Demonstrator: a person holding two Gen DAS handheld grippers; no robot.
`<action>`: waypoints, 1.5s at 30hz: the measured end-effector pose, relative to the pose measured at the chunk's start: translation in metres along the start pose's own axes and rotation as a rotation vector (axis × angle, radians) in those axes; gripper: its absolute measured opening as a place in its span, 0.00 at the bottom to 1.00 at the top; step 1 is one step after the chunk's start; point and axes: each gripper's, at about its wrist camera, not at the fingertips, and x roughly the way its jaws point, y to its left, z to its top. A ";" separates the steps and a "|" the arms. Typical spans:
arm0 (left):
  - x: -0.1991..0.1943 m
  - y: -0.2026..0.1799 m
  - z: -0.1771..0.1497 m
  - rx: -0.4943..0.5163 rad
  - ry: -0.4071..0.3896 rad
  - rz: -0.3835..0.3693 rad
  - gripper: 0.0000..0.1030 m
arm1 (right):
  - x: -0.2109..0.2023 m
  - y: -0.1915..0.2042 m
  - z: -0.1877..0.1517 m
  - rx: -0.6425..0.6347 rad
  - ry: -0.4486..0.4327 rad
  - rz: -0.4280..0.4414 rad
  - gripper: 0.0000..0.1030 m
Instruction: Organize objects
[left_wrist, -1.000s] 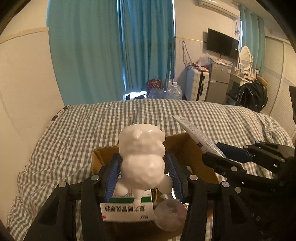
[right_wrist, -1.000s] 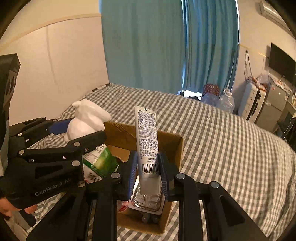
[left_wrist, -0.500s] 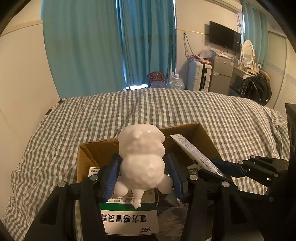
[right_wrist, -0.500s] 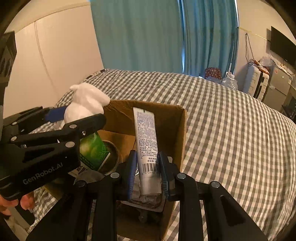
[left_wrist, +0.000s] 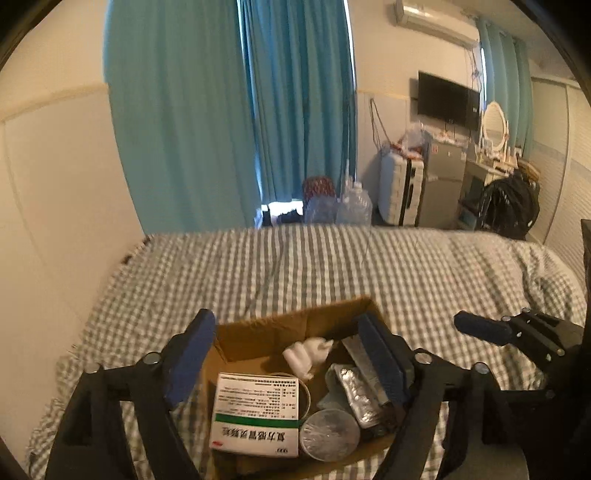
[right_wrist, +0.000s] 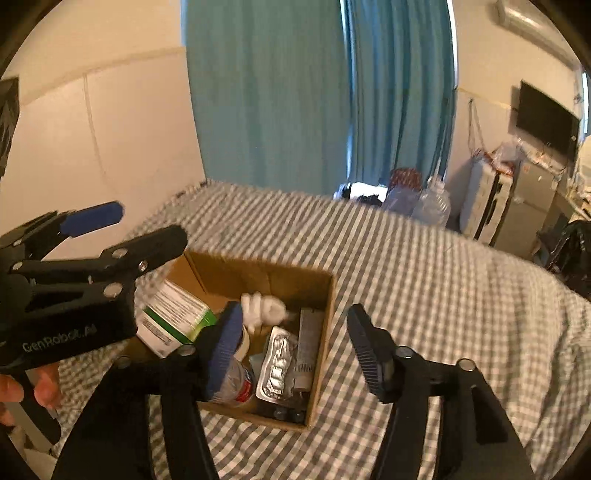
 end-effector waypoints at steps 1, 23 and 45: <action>-0.015 0.000 0.005 -0.003 -0.022 0.012 0.89 | -0.016 0.001 0.005 -0.002 -0.023 -0.005 0.61; -0.243 -0.011 -0.009 0.004 -0.343 0.074 1.00 | -0.221 0.019 -0.022 0.003 -0.326 -0.088 1.00; -0.162 0.012 -0.143 -0.068 -0.298 0.163 1.00 | -0.133 0.000 -0.124 0.076 -0.291 -0.081 1.00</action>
